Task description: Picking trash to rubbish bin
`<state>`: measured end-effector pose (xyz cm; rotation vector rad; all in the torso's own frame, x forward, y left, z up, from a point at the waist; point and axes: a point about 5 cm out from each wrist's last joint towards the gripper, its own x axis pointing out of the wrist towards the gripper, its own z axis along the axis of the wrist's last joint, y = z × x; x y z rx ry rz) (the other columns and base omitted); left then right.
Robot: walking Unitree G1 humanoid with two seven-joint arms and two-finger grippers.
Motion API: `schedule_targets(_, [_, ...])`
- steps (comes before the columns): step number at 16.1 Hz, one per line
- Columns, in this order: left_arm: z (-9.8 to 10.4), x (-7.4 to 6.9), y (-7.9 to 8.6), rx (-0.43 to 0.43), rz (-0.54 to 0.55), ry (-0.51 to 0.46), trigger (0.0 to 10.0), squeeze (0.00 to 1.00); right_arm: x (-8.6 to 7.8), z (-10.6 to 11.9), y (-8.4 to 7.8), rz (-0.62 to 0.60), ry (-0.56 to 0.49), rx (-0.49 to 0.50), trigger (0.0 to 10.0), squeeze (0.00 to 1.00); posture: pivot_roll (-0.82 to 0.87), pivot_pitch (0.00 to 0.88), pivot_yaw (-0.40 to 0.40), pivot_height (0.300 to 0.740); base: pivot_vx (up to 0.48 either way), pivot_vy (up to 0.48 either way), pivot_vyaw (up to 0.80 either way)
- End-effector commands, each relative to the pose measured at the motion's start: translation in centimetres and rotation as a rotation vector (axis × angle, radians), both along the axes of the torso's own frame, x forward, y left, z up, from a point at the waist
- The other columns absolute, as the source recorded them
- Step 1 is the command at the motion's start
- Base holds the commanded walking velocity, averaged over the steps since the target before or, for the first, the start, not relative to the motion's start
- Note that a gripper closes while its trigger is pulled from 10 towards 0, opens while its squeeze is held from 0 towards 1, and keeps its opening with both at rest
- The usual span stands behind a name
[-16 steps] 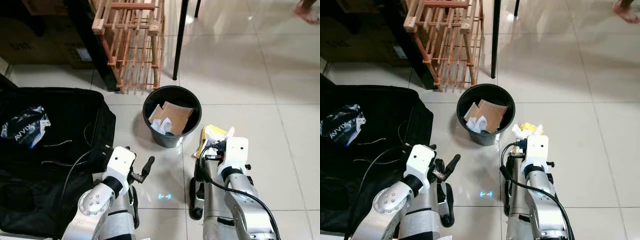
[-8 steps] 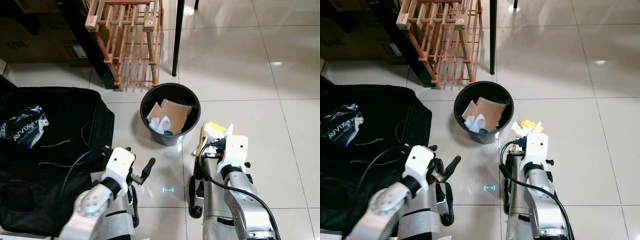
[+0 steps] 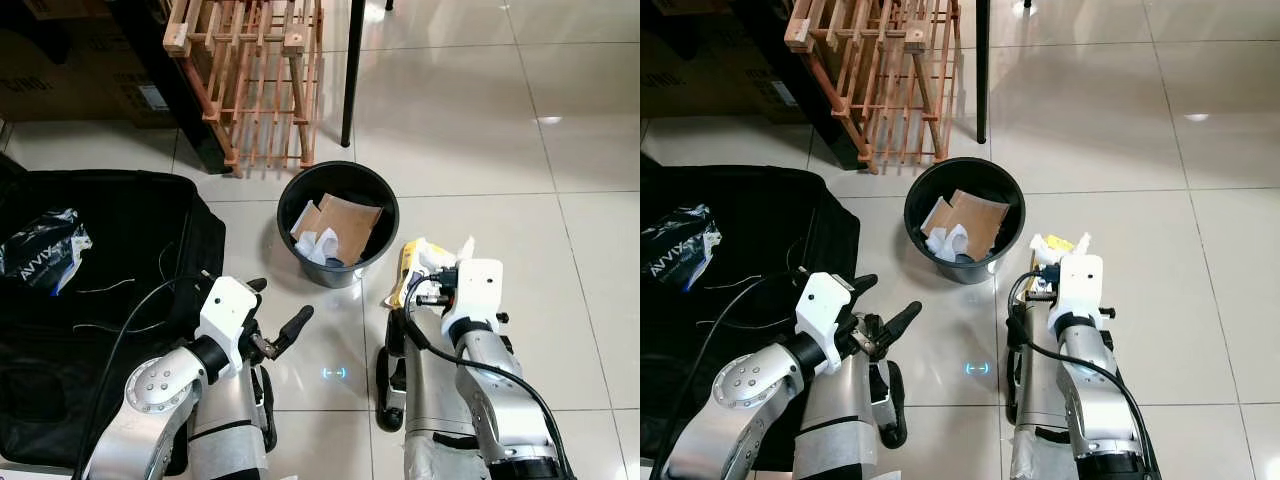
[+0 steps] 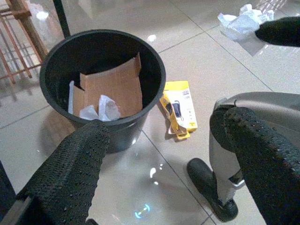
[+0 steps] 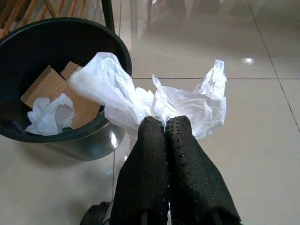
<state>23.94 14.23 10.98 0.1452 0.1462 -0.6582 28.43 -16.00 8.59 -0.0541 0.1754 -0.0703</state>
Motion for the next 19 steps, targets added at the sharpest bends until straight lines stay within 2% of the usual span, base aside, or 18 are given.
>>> schedule_targets(1, [-0.6,-0.7,-0.5,-0.022,-0.034,0.043,10.0,0.00,-0.6,-1.1,-0.4,-0.013,0.036,0.005,0.0,0.00,0.06,0.446,0.057,0.560,0.000,0.000,0.00])
schedule_targets(5, [-2.0,-1.9,-1.9,-0.009,-0.123,0.103,10.0,0.00,-0.4,-1.2,-0.5,-0.015,0.038,0.002,0.0,0.00,0.06,0.445,0.058,0.560,0.000,0.000,0.00])
schedule_targets(9, [-2.2,-1.6,-2.7,-0.027,-0.140,0.109,10.0,0.00,-0.3,-1.1,-0.8,-0.021,0.034,-0.003,0.0,0.00,0.05,0.447,0.059,0.560,0.000,0.000,0.00])
schedule_targets(12, [-2.4,-1.7,-2.7,-0.019,-0.141,0.114,10.0,0.00,-0.2,-0.9,-1.0,-0.023,0.025,-0.006,0.0,0.00,0.05,0.449,0.062,0.560,0.000,0.000,0.00])
schedule_targets(17, [-3.1,-2.2,-2.1,0.010,-0.119,0.132,10.0,0.00,2.5,1.1,0.3,0.062,-0.030,0.002,0.0,0.00,0.07,0.464,0.053,0.560,0.000,0.000,0.00])
schedule_targets(19, [-3.0,-2.3,-2.0,0.012,-0.106,0.131,10.0,0.00,3.6,1.5,1.3,0.112,-0.034,0.006,0.0,0.00,0.09,0.472,0.046,0.560,0.000,0.000,0.00])
